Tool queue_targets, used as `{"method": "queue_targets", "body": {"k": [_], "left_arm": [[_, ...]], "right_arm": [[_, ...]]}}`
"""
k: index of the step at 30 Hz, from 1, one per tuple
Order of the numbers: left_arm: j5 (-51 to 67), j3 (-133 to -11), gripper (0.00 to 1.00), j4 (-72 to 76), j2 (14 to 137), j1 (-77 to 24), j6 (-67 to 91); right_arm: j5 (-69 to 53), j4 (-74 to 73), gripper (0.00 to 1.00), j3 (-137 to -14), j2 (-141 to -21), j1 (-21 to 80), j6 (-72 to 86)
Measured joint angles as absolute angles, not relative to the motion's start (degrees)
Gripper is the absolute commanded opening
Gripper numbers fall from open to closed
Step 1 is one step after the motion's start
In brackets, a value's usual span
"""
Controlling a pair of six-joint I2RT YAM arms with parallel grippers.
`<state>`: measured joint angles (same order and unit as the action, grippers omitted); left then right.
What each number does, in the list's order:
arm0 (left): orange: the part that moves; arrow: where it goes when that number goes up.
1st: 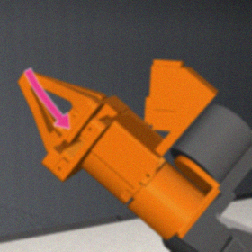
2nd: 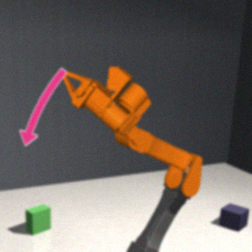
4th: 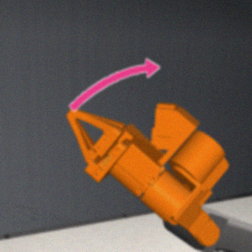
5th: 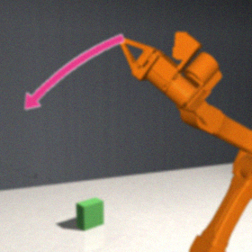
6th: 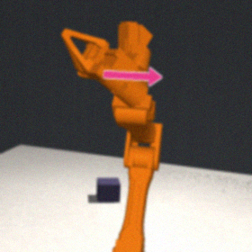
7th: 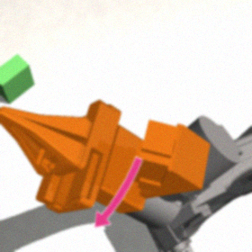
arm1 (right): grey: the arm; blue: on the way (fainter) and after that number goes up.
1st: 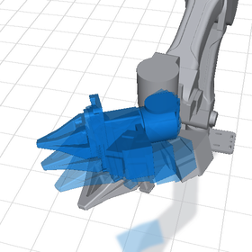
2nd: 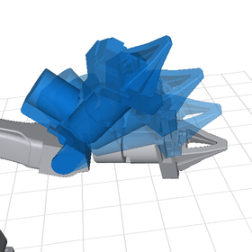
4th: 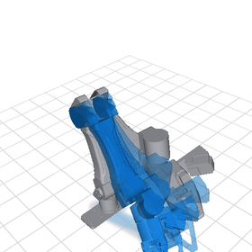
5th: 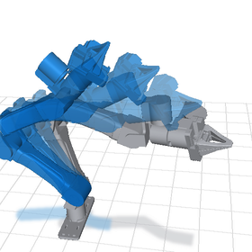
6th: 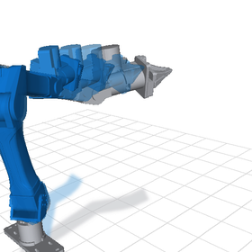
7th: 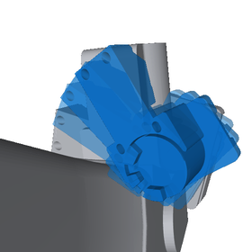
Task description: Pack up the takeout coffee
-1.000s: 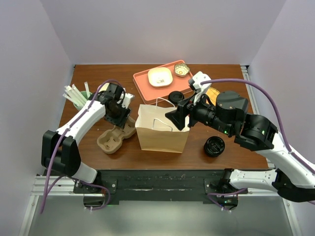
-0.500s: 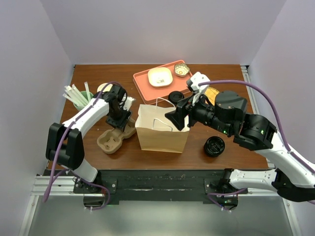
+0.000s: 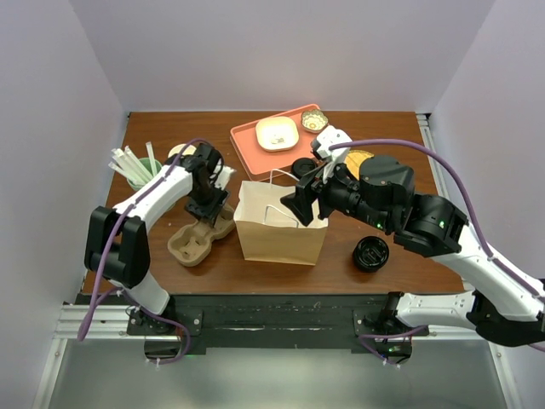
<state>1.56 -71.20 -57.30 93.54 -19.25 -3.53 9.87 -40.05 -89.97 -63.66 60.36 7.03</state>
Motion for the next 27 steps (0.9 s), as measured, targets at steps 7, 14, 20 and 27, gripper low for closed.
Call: {"method": "queue_targets", "body": {"k": [7,14,20,27], "left_arm": [[-0.1,-73.3,0.55,-59.5,94.3,-21.1,-2.0],[-5.7,-79.1,0.54,-61.8,96.2,-22.3,0.7],[-7.8,-79.1,0.48,-62.6,99.0,-23.4,-0.2],[-8.1,-79.1,0.43,-62.4,105.6,-23.4,-1.3]], "right_arm": [[9.6,-40.1,0.72,-90.0,-63.9,60.4,6.8],[9.5,-40.9,0.72,-90.3,-63.9,60.4,6.7],[9.5,-42.9,0.72,-90.4,-63.9,60.4,6.4],[9.5,-43.2,0.72,-90.9,-64.8,60.4,6.3]]}}
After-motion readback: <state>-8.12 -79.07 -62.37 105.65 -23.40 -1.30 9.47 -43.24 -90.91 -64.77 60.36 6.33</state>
